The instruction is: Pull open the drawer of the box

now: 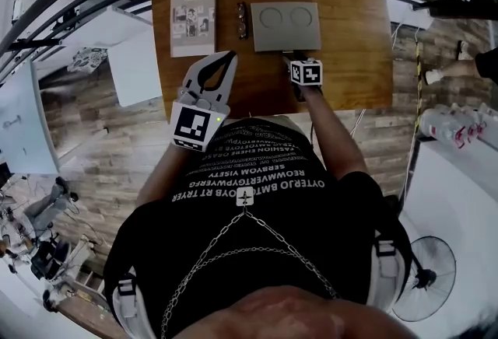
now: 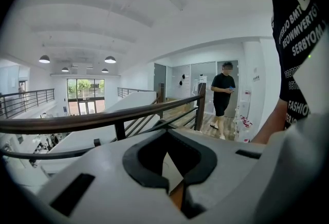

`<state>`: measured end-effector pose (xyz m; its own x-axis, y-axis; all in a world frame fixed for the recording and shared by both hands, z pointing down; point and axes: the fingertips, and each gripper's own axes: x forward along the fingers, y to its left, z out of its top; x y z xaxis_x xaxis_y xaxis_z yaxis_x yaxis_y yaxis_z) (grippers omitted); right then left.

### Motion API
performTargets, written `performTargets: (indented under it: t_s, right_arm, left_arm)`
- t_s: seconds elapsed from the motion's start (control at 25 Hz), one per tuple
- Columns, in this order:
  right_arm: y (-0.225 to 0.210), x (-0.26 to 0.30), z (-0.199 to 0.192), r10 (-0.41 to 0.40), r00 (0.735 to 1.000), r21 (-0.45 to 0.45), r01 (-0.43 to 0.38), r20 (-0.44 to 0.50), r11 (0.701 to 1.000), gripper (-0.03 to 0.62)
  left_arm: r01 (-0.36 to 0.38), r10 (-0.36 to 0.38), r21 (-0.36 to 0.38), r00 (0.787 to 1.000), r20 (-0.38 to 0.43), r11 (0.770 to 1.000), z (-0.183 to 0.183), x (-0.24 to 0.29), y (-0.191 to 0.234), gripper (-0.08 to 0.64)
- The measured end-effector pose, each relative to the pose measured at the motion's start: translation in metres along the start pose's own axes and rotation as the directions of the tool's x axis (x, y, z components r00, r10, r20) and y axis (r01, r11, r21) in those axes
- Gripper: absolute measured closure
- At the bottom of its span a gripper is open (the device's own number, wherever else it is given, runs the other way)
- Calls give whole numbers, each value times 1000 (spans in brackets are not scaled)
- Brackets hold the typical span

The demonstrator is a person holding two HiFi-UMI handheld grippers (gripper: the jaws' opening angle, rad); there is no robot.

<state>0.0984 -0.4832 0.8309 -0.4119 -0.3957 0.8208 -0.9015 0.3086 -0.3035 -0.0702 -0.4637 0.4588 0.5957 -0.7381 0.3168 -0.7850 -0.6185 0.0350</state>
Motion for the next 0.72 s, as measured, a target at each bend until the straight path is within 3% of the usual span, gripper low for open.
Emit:
performTargets:
  t_s: [0.72]
  right_arm:
    - [1, 11, 5, -72, 997, 23, 73, -36, 997, 425]
  left_arm:
    - [27, -27, -6, 999, -29, 1000, -11, 1, -7, 555]
